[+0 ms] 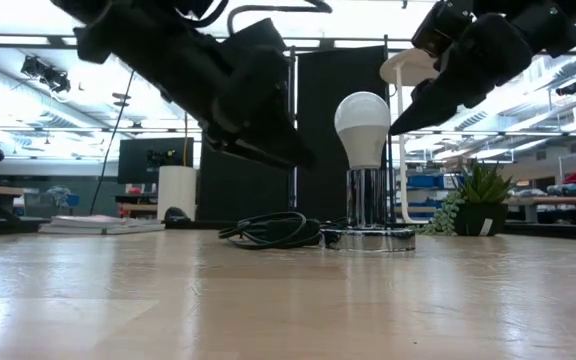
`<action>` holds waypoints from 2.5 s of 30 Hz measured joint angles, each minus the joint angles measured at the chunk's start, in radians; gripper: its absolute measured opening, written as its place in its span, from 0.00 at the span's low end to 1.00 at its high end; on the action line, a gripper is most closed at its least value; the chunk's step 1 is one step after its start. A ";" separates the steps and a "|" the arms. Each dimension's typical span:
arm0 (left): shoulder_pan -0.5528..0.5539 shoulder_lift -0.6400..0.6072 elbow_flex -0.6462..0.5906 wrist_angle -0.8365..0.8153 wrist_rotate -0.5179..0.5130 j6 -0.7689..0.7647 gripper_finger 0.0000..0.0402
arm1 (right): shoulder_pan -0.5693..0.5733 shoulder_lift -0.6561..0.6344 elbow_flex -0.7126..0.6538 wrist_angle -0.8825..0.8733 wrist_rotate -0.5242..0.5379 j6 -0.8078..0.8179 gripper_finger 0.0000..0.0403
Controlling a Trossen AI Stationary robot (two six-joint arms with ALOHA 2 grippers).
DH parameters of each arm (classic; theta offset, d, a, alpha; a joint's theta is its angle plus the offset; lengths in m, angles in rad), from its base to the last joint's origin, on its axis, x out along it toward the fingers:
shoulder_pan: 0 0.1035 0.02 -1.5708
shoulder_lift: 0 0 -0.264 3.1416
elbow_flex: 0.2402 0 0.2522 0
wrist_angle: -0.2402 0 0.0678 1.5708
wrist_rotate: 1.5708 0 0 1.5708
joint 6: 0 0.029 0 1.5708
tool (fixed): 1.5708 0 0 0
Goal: Screw lightbulb
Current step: Insert the lightbulb into the lamp
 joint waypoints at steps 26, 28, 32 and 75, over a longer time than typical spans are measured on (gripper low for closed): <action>0.031 0.014 -0.023 0.254 -0.021 0.100 0.64 | 0.038 0.003 -0.291 0.549 -0.018 0.043 0.86; 0.038 0.023 -0.023 0.273 -0.020 0.111 0.62 | 0.040 0.003 -0.294 0.560 -0.018 0.044 0.86; 0.058 0.026 -0.023 0.262 -0.013 0.121 0.59 | 0.040 0.007 -0.294 0.558 -0.018 0.020 0.86; 0.097 0.053 -0.101 0.500 0.117 0.187 0.37 | -0.005 0.145 -0.294 0.699 -0.141 0.017 0.80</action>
